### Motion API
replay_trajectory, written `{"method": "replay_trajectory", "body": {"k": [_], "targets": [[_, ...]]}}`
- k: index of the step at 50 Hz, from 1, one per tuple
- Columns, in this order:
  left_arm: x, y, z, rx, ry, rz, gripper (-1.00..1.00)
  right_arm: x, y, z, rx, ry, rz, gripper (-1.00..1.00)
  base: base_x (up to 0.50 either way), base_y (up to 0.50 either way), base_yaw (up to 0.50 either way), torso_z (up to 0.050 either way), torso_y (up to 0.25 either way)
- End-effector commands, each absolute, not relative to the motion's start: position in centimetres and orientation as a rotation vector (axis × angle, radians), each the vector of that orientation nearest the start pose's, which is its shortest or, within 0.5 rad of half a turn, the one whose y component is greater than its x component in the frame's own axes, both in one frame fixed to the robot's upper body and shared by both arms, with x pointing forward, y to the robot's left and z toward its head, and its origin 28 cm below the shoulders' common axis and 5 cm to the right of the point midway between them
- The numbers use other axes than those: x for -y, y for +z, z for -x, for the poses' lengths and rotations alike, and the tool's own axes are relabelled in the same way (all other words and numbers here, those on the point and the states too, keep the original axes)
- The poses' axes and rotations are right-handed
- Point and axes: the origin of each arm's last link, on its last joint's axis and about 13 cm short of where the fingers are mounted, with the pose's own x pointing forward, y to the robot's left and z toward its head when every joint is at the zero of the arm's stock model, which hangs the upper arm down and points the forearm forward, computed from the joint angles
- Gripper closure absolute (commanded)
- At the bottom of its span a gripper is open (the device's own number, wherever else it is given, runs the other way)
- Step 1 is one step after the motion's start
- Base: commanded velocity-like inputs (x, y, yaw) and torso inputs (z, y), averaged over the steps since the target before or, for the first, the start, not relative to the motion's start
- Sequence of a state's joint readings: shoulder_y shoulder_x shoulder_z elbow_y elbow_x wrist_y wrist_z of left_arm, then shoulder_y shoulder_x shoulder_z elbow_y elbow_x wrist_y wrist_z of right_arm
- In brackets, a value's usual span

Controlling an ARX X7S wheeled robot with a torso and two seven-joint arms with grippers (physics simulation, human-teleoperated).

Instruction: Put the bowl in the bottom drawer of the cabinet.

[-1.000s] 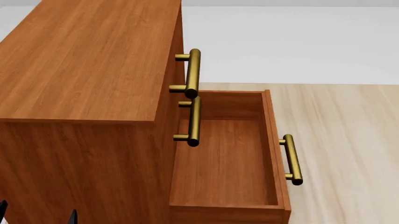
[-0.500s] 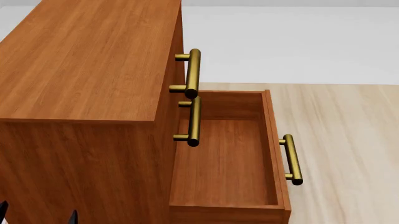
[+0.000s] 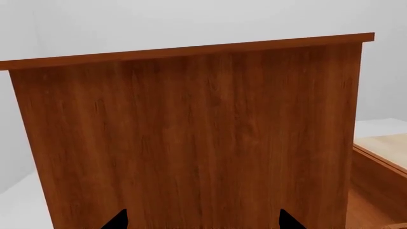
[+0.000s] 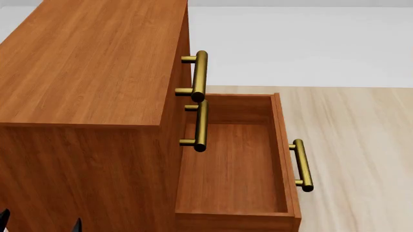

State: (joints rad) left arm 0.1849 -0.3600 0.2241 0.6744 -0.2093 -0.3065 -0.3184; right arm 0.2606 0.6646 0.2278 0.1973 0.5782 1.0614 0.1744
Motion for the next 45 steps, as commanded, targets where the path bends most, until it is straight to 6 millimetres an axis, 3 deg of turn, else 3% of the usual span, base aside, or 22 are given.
{"method": "replay_trajectory", "body": {"k": [1, 2, 16, 27, 45], "targets": [[-20.9, 9.3, -15.3, 0.113, -0.068, -0.074, -1.0, 29.5, 5.2, -20.8, -0.865, -0.433, -0.061, -1.0, 0.0, 0.0, 0.0, 0.0, 0.0], [-21.0, 9.3, -15.3, 0.114, -0.066, -0.076, -1.0, 29.5, 5.1, -20.8, -0.864, -0.433, -0.054, 1.0, 0.01, 0.0, 0.0, 0.0, 0.0], [-20.9, 9.7, -15.4, 0.12, -0.065, -0.079, -1.0, 28.3, 6.9, -21.4, -0.802, -0.351, -0.091, 1.0, 0.0, 0.0, 0.0, 0.0, 0.0], [-20.9, 9.7, -15.5, 0.119, -0.068, -0.078, -1.0, 27.5, 11.0, -22.5, -0.598, -0.368, -0.226, 1.0, 0.0, 0.0, 0.0, 0.0, 0.0], [-20.9, 10.4, -14.9, 0.141, -0.06, -0.086, -1.0, 26.6, 18.5, -23.8, -0.39, -0.455, -0.242, 1.0, 0.0, 0.0, 0.0, 0.0, 0.0]]}}
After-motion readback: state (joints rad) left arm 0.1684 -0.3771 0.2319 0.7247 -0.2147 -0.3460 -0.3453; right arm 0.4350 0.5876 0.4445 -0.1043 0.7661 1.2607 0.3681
